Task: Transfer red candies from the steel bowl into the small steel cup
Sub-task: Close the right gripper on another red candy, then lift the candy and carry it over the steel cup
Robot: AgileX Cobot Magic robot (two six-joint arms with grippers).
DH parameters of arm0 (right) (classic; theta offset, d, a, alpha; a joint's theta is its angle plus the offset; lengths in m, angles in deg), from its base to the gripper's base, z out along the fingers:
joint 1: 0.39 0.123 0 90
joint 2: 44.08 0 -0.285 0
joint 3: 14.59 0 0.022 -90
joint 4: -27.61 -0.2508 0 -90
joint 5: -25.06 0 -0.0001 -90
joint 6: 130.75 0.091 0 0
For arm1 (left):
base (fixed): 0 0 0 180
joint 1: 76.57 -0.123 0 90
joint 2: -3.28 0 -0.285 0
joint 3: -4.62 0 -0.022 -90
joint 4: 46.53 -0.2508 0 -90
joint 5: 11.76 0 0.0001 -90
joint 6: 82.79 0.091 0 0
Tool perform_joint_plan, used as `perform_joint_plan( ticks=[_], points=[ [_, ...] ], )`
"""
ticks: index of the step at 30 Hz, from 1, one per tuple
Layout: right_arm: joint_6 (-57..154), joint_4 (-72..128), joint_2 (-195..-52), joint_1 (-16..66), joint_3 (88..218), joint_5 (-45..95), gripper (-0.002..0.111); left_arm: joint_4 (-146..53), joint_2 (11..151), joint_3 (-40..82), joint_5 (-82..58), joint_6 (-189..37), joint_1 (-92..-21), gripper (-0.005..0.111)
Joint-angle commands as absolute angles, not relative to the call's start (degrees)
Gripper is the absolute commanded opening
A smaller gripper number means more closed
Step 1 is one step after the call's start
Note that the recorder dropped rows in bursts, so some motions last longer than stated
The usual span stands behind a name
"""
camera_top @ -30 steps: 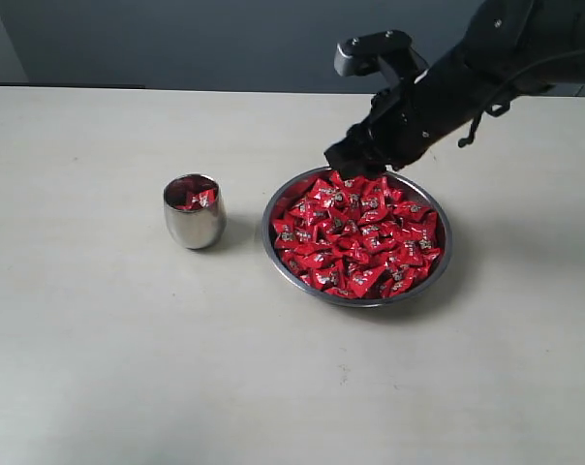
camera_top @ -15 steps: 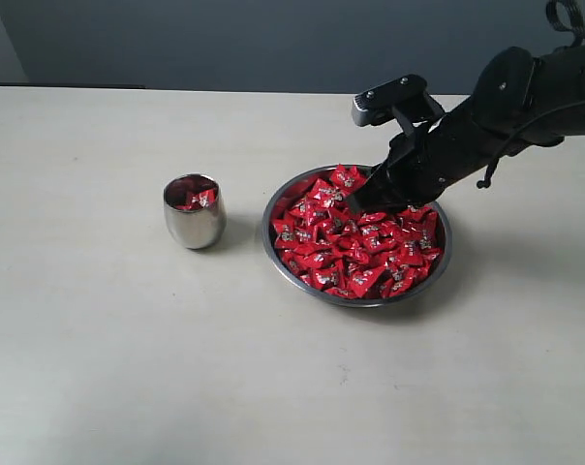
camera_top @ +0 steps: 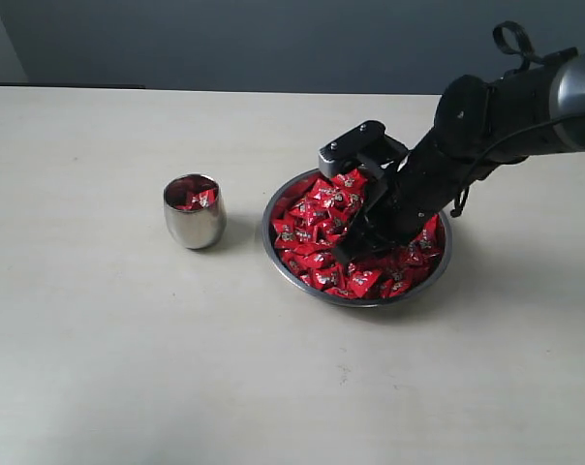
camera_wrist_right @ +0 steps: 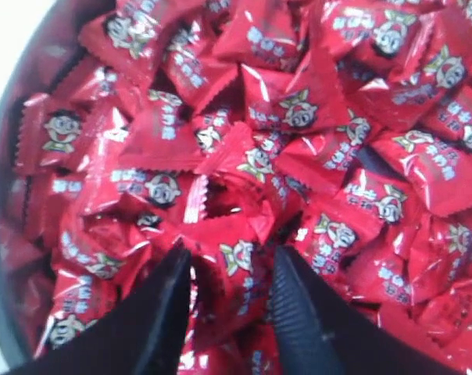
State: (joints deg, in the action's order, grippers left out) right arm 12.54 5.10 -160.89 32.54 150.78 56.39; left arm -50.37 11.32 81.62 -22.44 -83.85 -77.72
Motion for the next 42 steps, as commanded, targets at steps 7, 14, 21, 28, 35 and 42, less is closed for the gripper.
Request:
perform_joint_plan(
  ticks=[7,14,21,28,35,42],
  points=[
    [18.0,10.5,-162.4,33.0,150.7,53.9,0.025,-50.4,11.1,81.8,-22.1,-83.9,-77.5,0.000],
    [18.0,10.5,-162.4,33.1,150.7,54.2,-0.001,-50.4,11.1,81.8,-22.1,-83.9,-77.5,0.000],
    [18.0,10.4,-158.8,33.1,150.7,54.2,-0.001,-50.4,11.1,81.8,-22.1,-83.9,-77.5,0.000],
    [18.0,9.9,-153.6,33.1,150.7,53.9,-0.001,-50.4,11.1,81.8,-22.1,-83.9,-77.5,0.000],
    [17.6,5.5,-151.4,33.5,150.8,50.4,-0.001,-50.4,11.1,81.8,-22.1,-83.9,-77.5,0.000],
    [12.9,3.4,-151.8,39.3,152.1,44.6,-0.001,-50.4,11.1,81.8,-22.1,-83.9,-77.5,0.000]
  ],
)
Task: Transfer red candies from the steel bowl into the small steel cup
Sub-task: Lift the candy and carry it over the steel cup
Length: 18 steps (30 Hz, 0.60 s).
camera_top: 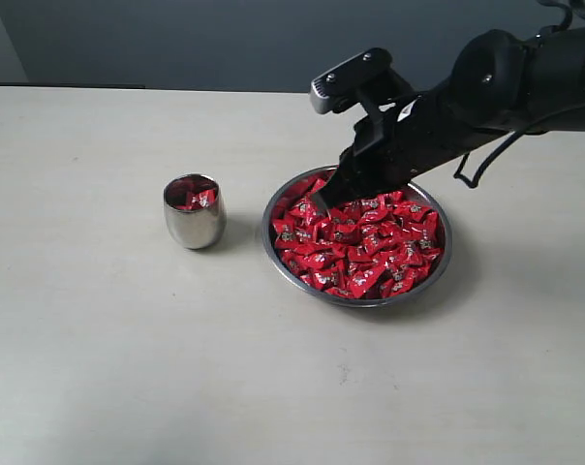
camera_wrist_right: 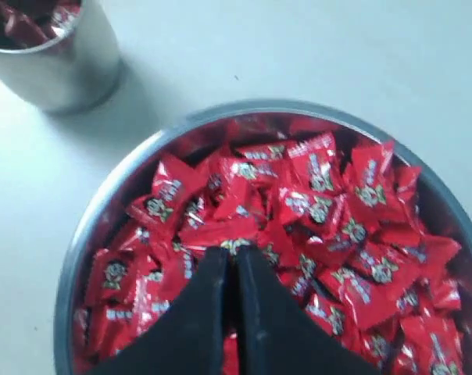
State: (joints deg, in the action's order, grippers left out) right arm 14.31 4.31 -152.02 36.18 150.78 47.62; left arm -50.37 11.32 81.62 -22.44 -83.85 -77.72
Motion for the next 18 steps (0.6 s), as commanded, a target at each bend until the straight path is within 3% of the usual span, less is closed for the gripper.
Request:
perform_joint_plan(
  ticks=[1,18],
  points=[
    [12.9,3.4,-152.3,40.0,153.2,44.6,-0.001,-50.4,11.1,81.8,-22.1,-83.9,-77.5,0.000],
    [12.8,1.7,-174.2,47.3,185.1,55.4,-0.001,-50.4,11.1,81.8,-22.1,-83.9,-77.5,0.000]
  ],
)
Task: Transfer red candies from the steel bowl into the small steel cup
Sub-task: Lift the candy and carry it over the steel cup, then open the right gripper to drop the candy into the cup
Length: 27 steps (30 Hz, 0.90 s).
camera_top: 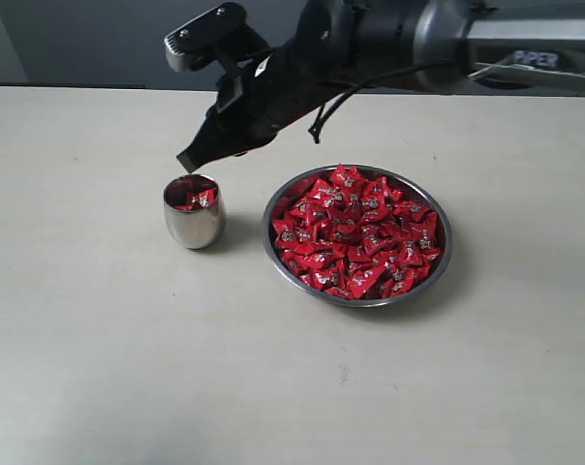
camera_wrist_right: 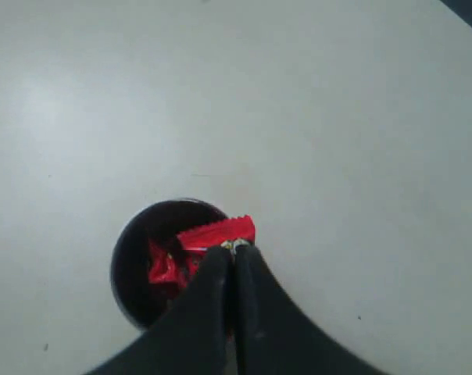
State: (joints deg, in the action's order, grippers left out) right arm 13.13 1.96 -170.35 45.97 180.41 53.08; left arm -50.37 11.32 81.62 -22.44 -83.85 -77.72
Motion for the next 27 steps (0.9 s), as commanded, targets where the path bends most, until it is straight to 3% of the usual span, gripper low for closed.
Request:
perform_joint_plan(
  ticks=[1,18,23,25,27],
  points=[
    [12.8,1.7,-175.4,47.6,186.4,55.8,-0.001,-50.4,11.1,81.8,-22.1,-83.9,-77.5,0.000],
    [14.3,6.7,-180.6,48.7,190.9,61.2,0.001,-50.4,11.1,81.8,-22.1,-83.9,-77.5,0.000],
    [14.7,6.7,-180.3,48.7,191.3,60.2,0.042,-50.4,11.1,81.8,-22.1,-83.9,-77.5,0.000],
    [14.8,6.9,-179.4,48.7,191.4,60.2,0.050,-50.4,11.1,81.8,-22.1,-83.9,-77.5,0.000],
    [15.6,7.8,-178.4,48.7,191.4,60.3,0.050,-50.4,11.1,81.8,-22.1,-83.9,-77.5,0.000]
  ],
)
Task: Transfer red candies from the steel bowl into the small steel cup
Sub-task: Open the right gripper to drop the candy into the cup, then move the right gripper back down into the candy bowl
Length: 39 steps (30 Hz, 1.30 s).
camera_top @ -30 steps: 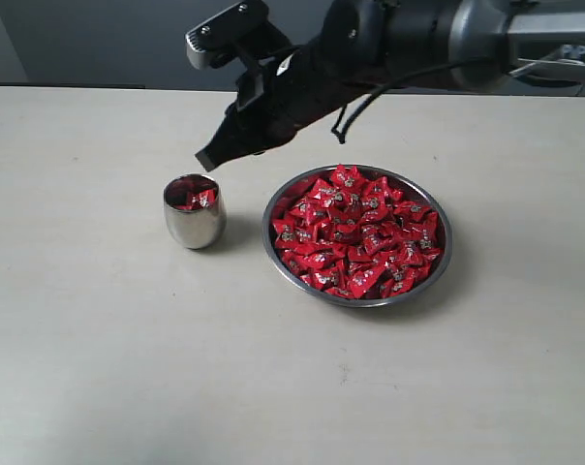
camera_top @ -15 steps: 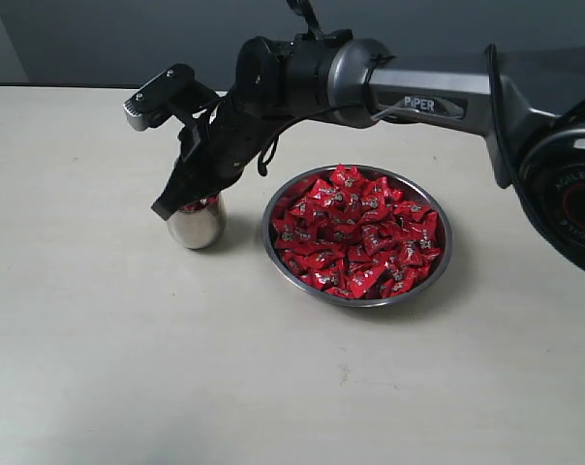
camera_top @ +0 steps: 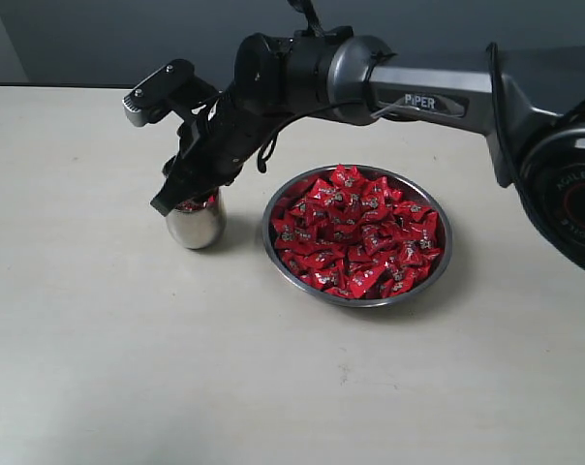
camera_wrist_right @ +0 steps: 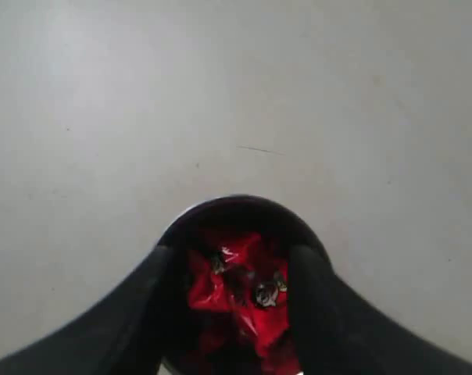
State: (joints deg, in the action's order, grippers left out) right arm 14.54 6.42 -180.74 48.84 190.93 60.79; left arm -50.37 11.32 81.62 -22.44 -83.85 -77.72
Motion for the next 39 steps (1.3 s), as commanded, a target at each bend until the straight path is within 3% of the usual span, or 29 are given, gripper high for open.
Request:
perform_joint_plan(
  ticks=[1,16,29,39],
  points=[
    [16.8,9.0,-177.6,48.7,191.4,60.4,0.049,-50.4,11.1,81.8,-22.1,-83.9,-77.5,0.000],
    [32.2,24.2,-166.8,45.3,188.9,74.1,0.046,-50.4,11.1,81.8,-22.1,-83.9,-77.5,0.000],
    [32.4,23.7,-154.8,36.1,160.6,57.1,0.046,-50.4,11.1,81.8,-22.1,-83.9,-77.5,0.000],
    [32.1,24.1,-155.0,35.6,153.5,49.8,0.046,-50.4,11.1,81.8,-22.0,-83.9,-77.5,0.000]
  ],
)
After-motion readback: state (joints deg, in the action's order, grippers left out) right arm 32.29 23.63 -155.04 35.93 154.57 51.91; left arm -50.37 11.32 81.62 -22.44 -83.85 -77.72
